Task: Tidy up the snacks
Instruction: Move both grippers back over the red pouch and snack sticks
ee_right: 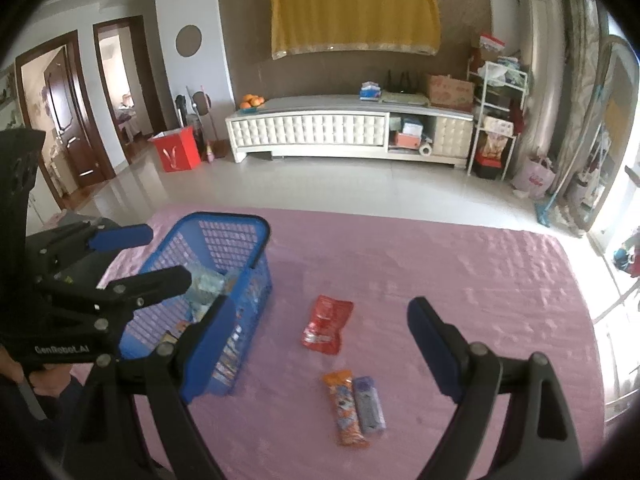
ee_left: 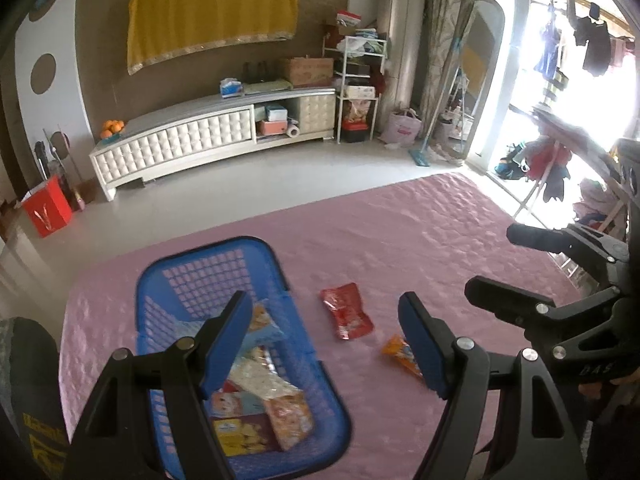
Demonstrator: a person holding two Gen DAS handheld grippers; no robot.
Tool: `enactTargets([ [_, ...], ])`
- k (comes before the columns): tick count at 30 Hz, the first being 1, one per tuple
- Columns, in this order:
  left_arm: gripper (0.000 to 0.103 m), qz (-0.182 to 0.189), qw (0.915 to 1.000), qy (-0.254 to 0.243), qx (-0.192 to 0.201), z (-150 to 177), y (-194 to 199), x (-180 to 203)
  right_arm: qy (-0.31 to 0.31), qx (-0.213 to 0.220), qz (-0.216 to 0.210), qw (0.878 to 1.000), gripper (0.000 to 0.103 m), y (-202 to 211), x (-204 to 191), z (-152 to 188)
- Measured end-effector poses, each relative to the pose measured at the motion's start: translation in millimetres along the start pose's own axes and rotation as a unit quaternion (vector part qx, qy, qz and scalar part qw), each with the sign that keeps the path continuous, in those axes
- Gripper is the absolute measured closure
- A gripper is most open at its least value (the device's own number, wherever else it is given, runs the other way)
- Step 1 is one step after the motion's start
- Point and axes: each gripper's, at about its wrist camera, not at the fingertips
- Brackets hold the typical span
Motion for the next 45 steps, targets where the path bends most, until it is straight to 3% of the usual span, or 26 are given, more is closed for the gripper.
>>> enactTargets([
  [11, 0.029, -0.002, 0.9994, -0.025, -0.025, 13, -34, 53, -0.002, -0.014, 0.029, 0.999, 0.013, 6, 45, 28],
  [14, 0.02, -0.008, 0.9989, -0.026, -0.039, 17, -53, 68, -0.01, -0.023, 0.034, 0.999, 0.013, 3, 61, 37],
  [17, 0.02, -0.024, 0.9982, -0.036, -0.043, 22, -71, 80, -0.02, -0.037, 0.038, 0.998, 0.013, -2, 76, 44],
  [27, 0.0, -0.041, 0.9962, -0.025, -0.073, 41, -116, 91, -0.028, -0.069, 0.046, 0.996, 0.013, -31, 107, 63],
  [33, 0.001, -0.071, 0.9918, -0.03, -0.102, 48, -142, 94, -0.032, -0.09, 0.044, 0.994, 0.013, -54, 116, 74],
  [39, 0.001, -0.1, 0.9847, 0.005, -0.143, 54, -174, 78, -0.038, -0.107, 0.047, 0.992, 0.013, -80, 128, 82],
  [42, 0.0, -0.128, 0.9801, -0.018, -0.151, 54, -187, 85, -0.04, -0.118, 0.047, 0.991, 0.013, -95, 134, 87],
  [45, 0.001, -0.112, 0.9787, -0.028, -0.17, 54, -204, 89, -0.046, -0.12, 0.048, 0.991, 0.013, -102, 141, 90],
])
Point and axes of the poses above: each gripper's, at about its wrist camera, not at the fingertips, and y roughly against the way its jaws point, x to its right, z to its underside, and after that the axes turned 8 degrees about x, right-handed
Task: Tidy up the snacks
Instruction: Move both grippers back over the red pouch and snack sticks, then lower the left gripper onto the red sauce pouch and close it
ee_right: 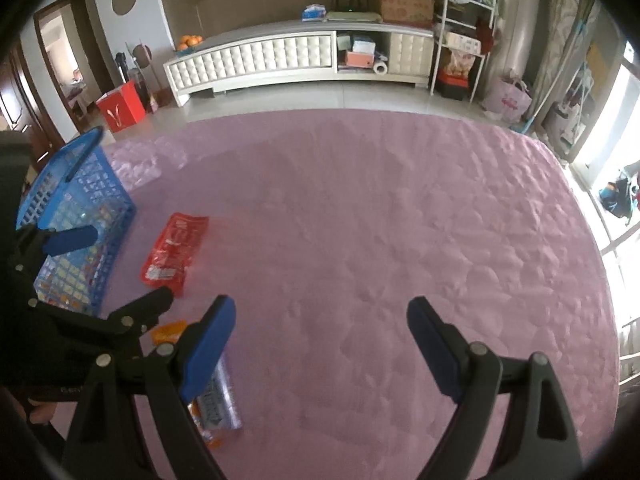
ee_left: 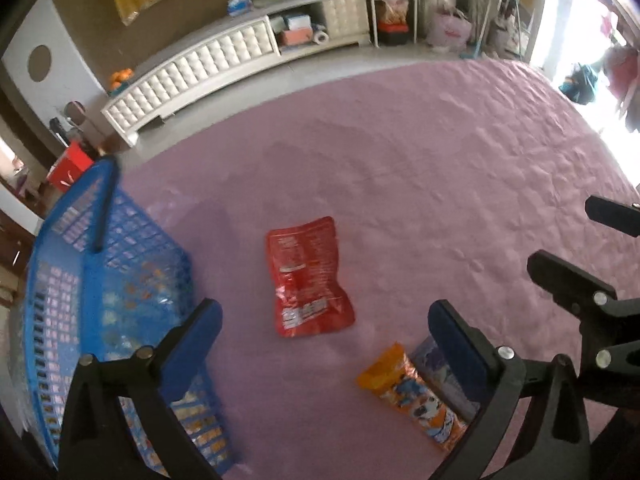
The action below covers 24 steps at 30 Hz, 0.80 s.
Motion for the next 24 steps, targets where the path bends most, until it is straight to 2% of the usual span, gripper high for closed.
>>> enactTargets([
  [4, 0.001, 0.026, 0.9994, 0.017, -0.015, -5, -16, -5, -0.026, -0.006, -0.003, 1.0, 0.013, -9, 14, 3],
  [10, 0.001, 0.054, 0.9965, 0.057, -0.027, -7, -33, -12, -0.023, -0.022, -0.027, 0.999, 0.013, -18, 11, 9],
  [12, 0.005, 0.061, 0.9961, 0.057, -0.027, -7, -37, -12, -0.02, -0.022, -0.04, 0.999, 0.013, -18, 9, 9],
  [14, 0.012, 0.064, 0.9961, 0.054, -0.029, -6, -43, -12, -0.012, -0.024, -0.049, 0.998, 0.013, -17, 5, 11],
  [18, 0.02, 0.051, 0.9969, 0.047, -0.038, -6, -53, -13, 0.001, -0.03, -0.064, 0.998, 0.013, -18, -4, 17],
  [20, 0.037, 0.044, 0.9965, 0.055, -0.045, -4, -61, -17, 0.006, -0.033, -0.064, 0.997, 0.013, -19, -6, 20],
  [22, 0.046, 0.052, 0.9934, 0.078, -0.067, -1, -71, -24, 0.003, -0.035, -0.066, 0.997, 0.013, -20, -4, 20],
  [23, 0.045, 0.05, 0.9939, 0.08, -0.056, -1, -69, -26, 0.0, -0.035, -0.067, 0.997, 0.013, -20, -3, 20],
  [24, 0.045, 0.045, 0.9942, 0.076, -0.06, -2, -71, -26, -0.005, -0.034, -0.068, 0.997, 0.013, -20, 0, 19],
])
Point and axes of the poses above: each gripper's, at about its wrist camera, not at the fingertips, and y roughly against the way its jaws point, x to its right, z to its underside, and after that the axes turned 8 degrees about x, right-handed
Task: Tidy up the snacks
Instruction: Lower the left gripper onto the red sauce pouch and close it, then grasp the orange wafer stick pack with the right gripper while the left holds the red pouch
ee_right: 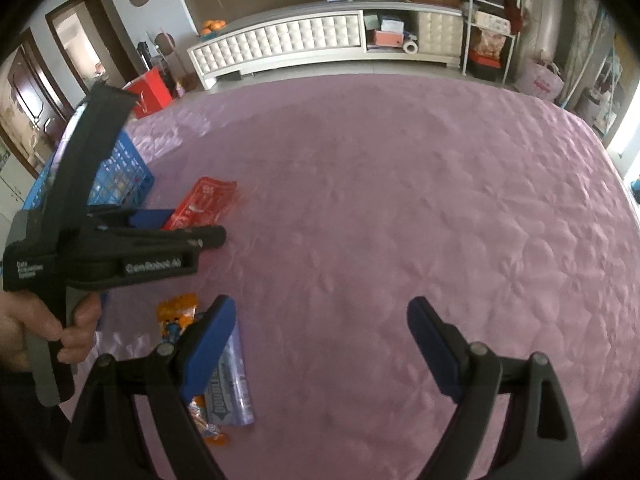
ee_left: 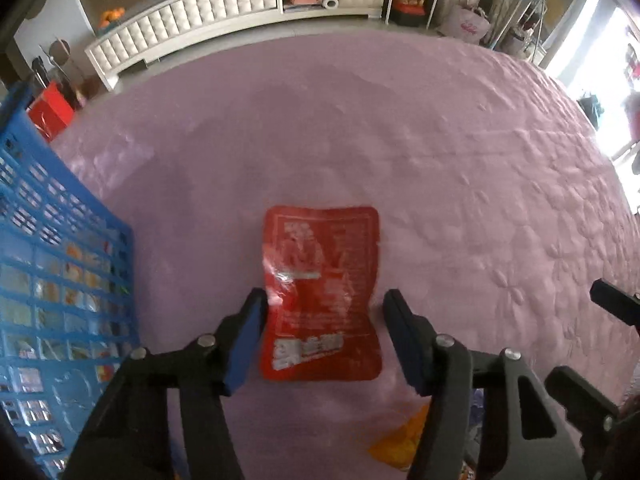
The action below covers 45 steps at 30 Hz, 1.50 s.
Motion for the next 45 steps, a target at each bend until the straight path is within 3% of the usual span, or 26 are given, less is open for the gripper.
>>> enactTargets([
  [3, 0.05, 0.0, 1.0, 0.004, 0.0, 2, 2, -1, -0.006, 0.003, 0.003, 1.0, 0.013, 1, 4, -1],
  [6, 0.076, 0.007, 0.9998, 0.018, -0.002, 3, 6, -2, -0.01, 0.005, 0.0, 1.0, 0.013, 2, 5, -1],
  [8, 0.078, 0.019, 0.9996, 0.021, -0.007, 9, 11, 2, -0.007, 0.005, 0.004, 1.0, 0.013, 1, 4, -2],
  [13, 0.079, 0.043, 0.9987, -0.005, 0.026, 22, 47, 15, -0.005, 0.005, 0.004, 1.0, 0.013, 3, 4, -3],
  [20, 0.079, 0.041, 0.9945, -0.047, 0.084, 45, 116, 23, 0.008, 0.018, 0.003, 1.0, 0.013, 25, -15, -6],
  [30, 0.079, 0.018, 0.9887, -0.057, 0.137, 82, 183, -16, 0.068, 0.032, -0.022, 0.997, 0.013, 58, -63, 4],
  [40, 0.079, 0.037, 0.9906, -0.016, 0.131, 133, 204, -35, 0.136, -0.018, -0.08, 0.987, 0.053, 26, -105, 31],
  [45, 0.079, 0.039, 0.9929, -0.009, 0.112, 150, 191, -31, 0.161, -0.04, -0.076, 0.983, 0.06, 3, -112, 38],
])
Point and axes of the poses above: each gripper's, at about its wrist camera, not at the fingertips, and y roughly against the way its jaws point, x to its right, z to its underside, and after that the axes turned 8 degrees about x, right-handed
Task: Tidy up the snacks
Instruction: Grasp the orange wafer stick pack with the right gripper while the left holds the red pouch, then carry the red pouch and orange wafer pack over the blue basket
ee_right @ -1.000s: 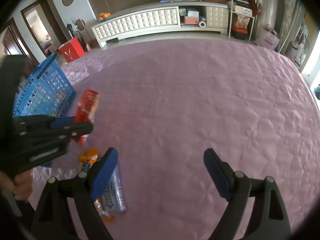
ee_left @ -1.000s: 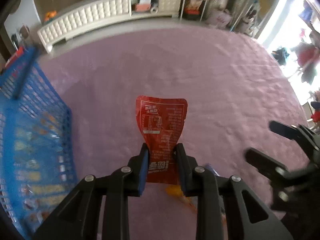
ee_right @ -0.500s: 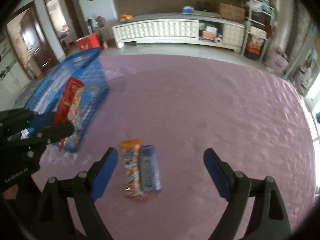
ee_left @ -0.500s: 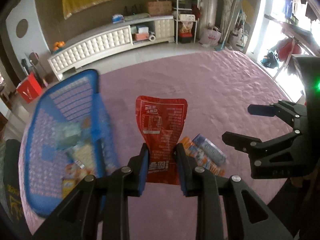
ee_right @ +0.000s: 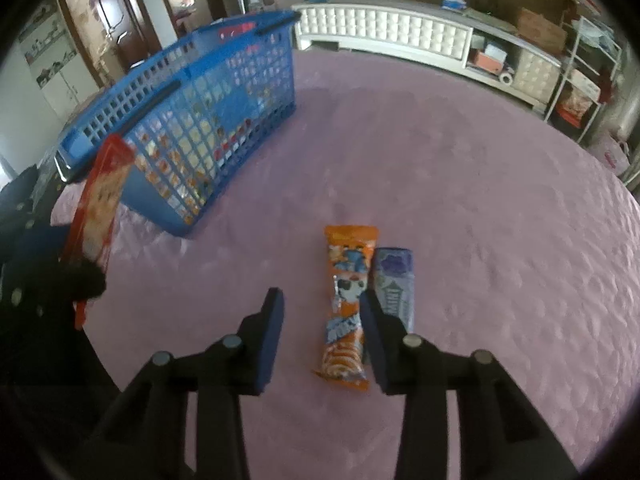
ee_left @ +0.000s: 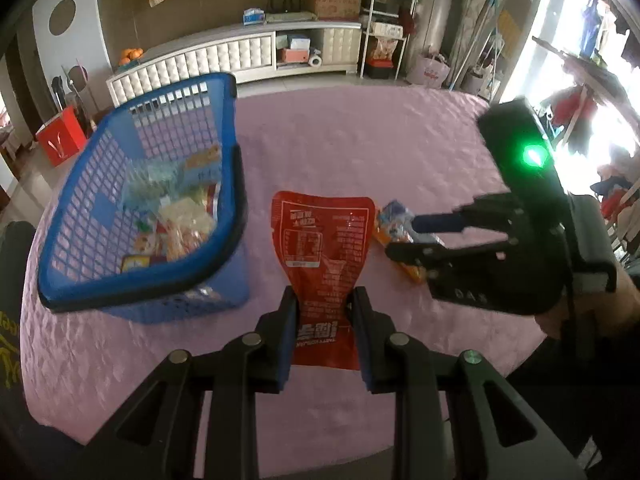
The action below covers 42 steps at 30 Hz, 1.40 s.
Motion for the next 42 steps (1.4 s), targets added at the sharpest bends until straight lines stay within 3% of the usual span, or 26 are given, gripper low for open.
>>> enactTargets([
  [3, 0.079, -0.001, 1.0, 0.003, -0.009, 3, -5, 0, 0.013, -0.013, 0.024, 1.0, 0.06, -10, -1, -1],
  [14, 0.079, 0.002, 0.9995, 0.015, -0.026, 9, -13, -4, 0.037, -0.043, 0.027, 0.998, 0.061, -41, -6, 4],
  [18, 0.079, 0.006, 0.9995, 0.015, -0.028, 11, -14, -7, 0.028, -0.031, 0.031, 0.999, 0.085, -38, -4, 6],
  [31, 0.079, 0.026, 0.9994, 0.021, 0.007, 13, 16, -16, 0.051, 0.058, 0.038, 0.996, 0.085, 51, -59, -8],
  [42, 0.079, 0.025, 0.9979, 0.015, 0.058, 6, 66, -41, 0.037, 0.092, 0.053, 0.994, 0.085, 94, -97, -17],
])
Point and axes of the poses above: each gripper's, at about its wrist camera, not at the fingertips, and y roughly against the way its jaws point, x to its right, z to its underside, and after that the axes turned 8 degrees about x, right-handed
